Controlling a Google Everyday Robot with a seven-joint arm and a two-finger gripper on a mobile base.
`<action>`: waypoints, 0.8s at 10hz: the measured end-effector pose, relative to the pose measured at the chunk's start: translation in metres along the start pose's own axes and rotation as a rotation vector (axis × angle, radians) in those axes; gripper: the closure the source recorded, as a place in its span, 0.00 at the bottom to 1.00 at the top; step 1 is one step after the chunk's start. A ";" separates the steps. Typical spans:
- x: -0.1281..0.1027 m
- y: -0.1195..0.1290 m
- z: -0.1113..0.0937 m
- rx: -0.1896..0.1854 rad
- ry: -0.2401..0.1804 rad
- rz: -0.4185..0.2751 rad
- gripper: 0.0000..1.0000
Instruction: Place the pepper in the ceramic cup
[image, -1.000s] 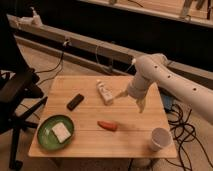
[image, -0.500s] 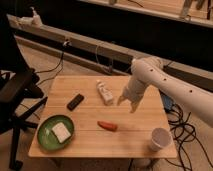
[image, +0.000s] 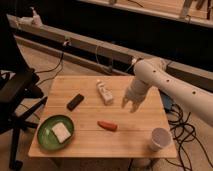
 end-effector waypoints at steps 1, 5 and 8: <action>-0.002 -0.002 0.002 0.000 0.006 0.001 0.54; -0.008 -0.020 0.014 -0.066 -0.084 -0.211 0.21; -0.022 -0.036 0.024 -0.060 -0.159 -0.568 0.20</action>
